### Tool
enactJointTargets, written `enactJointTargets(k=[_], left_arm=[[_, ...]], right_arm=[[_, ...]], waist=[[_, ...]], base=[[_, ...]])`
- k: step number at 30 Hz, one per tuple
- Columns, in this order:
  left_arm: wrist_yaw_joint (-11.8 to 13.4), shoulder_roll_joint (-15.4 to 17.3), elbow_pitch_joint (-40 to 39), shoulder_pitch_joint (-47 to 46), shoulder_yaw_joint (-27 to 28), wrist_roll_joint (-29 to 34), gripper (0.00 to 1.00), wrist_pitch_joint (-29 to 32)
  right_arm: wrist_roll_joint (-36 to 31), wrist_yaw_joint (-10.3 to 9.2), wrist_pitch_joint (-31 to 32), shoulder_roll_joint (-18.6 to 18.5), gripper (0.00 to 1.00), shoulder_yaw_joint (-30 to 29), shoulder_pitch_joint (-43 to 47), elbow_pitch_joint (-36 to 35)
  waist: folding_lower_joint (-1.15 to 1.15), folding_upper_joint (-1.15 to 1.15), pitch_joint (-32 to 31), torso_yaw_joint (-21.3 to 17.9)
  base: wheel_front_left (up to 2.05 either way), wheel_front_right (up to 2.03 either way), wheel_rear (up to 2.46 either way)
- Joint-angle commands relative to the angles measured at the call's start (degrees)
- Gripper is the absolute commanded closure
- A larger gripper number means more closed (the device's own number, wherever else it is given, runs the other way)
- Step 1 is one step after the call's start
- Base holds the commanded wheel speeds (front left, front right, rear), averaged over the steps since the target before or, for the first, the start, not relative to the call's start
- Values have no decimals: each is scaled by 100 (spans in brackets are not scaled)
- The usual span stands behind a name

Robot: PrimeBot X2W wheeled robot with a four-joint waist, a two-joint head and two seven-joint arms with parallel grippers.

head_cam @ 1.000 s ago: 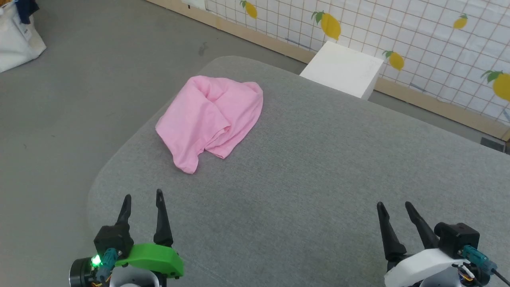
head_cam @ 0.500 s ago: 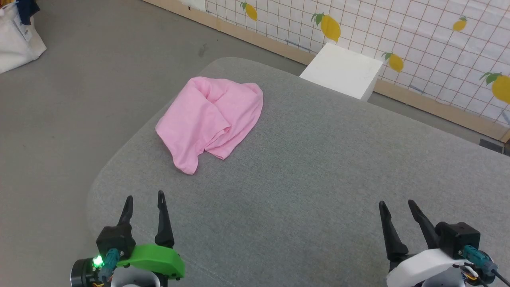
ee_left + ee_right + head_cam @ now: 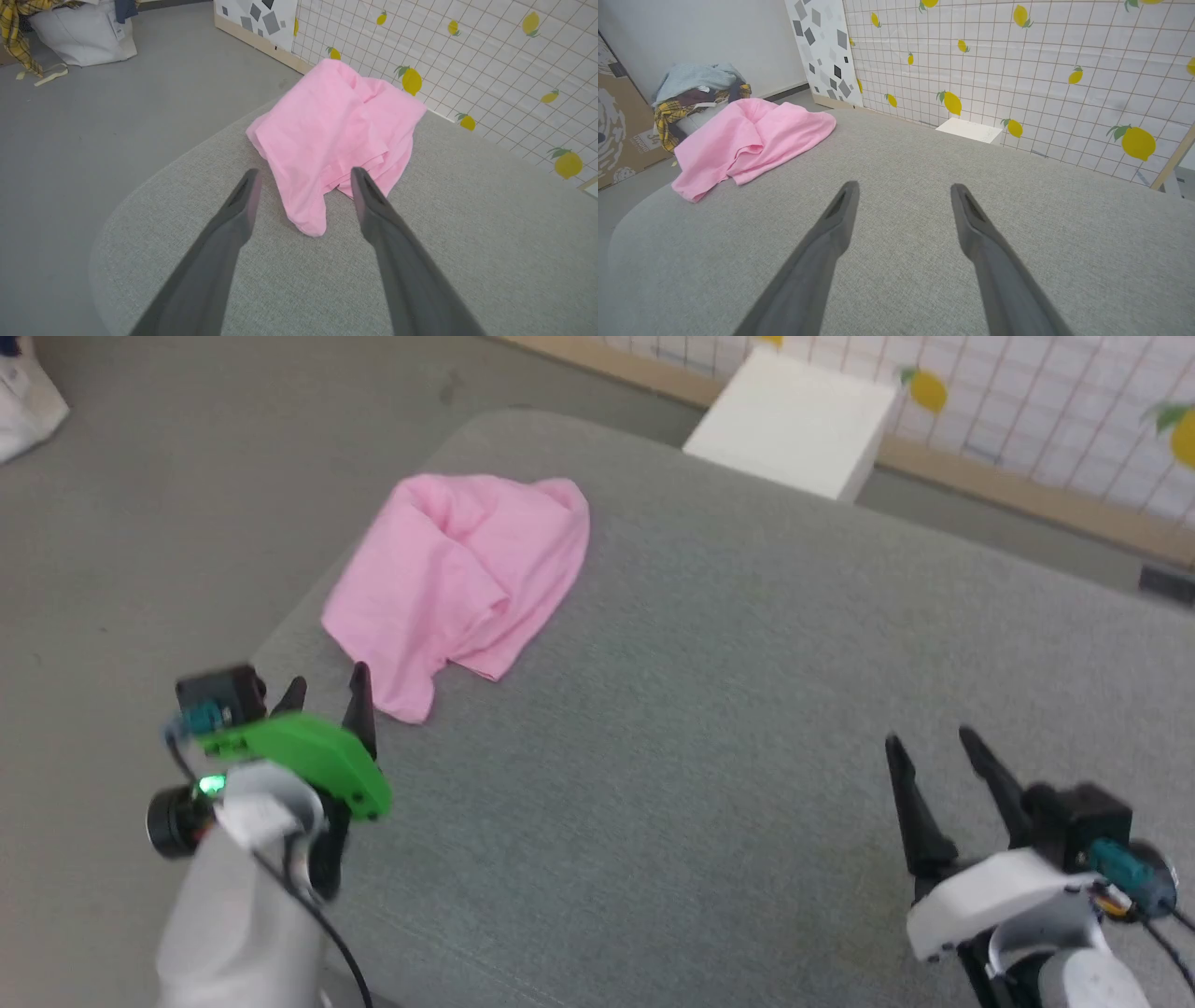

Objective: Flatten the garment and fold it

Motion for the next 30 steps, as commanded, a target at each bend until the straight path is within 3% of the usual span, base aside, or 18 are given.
enactJointTargets(k=[1,9,18,19,20,21,26,30], left_arm=[[-53,73,240,-260,47,-113,0,259],[-36,358,1515,-1389,257,-541,0,1435],[411,430,2202,-1522,309,-585,0,1900],[470,431,2254,-1516,307,-576,10,1913],[508,428,2285,-1511,301,-569,69,1915],[537,412,2322,-1503,308,-587,100,1927],[570,435,2297,-1504,359,-624,100,1657],[360,535,2087,-1601,412,-703,100,1350]], right_arm=[[-71,-9,57,1,0,-12,-127,-86],[-258,-9,294,1,0,-88,-375,-448],[-342,-9,369,1,0,-121,-506,-652],[-349,-9,373,1,0,-131,-514,-667],[-350,-9,373,1,0,-140,-517,-675],[-350,-9,375,1,0,-146,-519,-683],[-316,-9,358,1,0,-163,-510,-650],[-235,-9,288,1,0,-153,-495,-546]], waist=[[0,0,569,-388],[0,0,1320,-803],[0,0,1631,-988],[0,0,1643,-988],[0,0,1647,-988],[0,0,1653,-988],[0,0,1598,-949],[0,0,1437,-900]], base=[[0,0,0],[0,0,0],[0,0,0],[0,0,0],[0,0,0],[0,0,0],[0,0,0],[0,0,0]])
